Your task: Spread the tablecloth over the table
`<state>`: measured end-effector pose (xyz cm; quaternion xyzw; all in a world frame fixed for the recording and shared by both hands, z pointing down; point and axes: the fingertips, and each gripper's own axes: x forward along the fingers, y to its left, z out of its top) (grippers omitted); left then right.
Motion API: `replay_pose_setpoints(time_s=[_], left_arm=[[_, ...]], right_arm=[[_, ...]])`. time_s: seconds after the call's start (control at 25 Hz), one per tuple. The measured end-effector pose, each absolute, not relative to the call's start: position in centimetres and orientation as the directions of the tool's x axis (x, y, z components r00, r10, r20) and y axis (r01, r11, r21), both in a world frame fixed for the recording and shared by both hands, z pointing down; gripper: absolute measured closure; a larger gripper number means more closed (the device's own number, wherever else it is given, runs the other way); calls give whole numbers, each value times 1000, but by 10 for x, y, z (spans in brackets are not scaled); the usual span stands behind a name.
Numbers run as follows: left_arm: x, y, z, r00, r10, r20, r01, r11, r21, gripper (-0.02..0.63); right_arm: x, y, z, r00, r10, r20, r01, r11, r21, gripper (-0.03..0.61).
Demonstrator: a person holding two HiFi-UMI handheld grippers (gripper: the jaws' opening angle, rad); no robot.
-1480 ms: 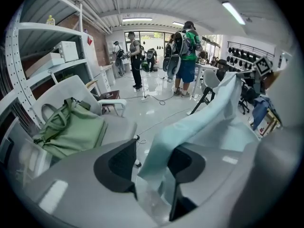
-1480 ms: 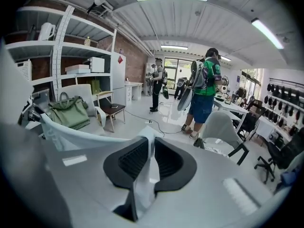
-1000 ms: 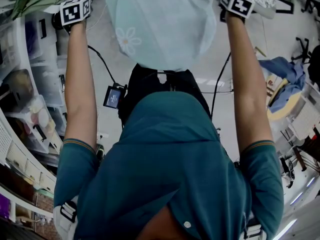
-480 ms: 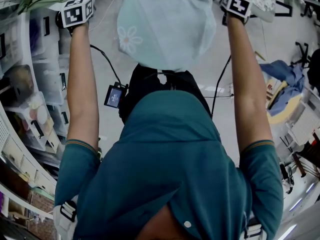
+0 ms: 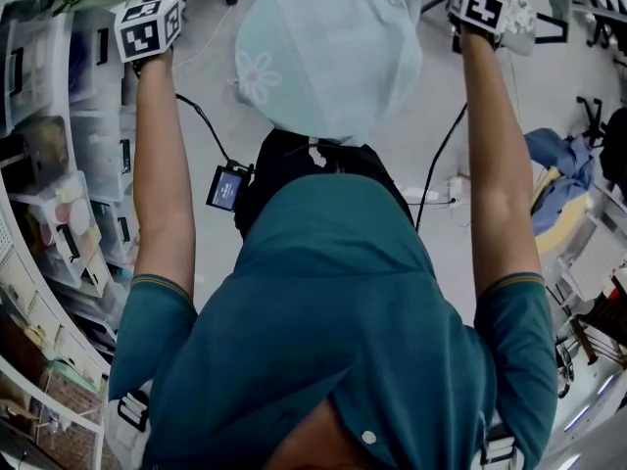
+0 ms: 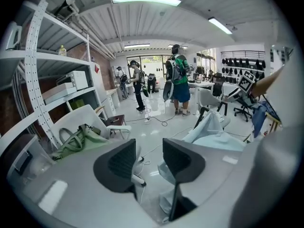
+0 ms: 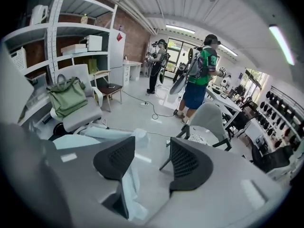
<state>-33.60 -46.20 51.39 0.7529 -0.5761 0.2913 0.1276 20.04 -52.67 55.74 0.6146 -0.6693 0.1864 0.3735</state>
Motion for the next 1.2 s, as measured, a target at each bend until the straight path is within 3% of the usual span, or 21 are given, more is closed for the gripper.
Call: replay_pose_setpoints(time_s=[0.32, 0.56, 0.84, 1.2], left_arm=[[-326, -445, 462, 174, -844, 507, -941, -295, -167, 442], [-303, -427, 399, 217, -891, 399, -929, -314, -196, 480], [-259, -390, 313, 330, -919, 215, -898, -376, -228, 589], [-210, -334, 234, 496, -868, 11, -864, -495, -89, 615]], right_arm=[[191, -517, 499, -49, -776, 629, -977, 167, 130, 363], [152, -498, 431, -242, -848, 471, -961, 275, 3, 367], [97, -445, 330, -424, -869, 256, -900, 437, -8, 536], [21, -345, 237, -661, -747, 71, -746, 664, 38, 559]])
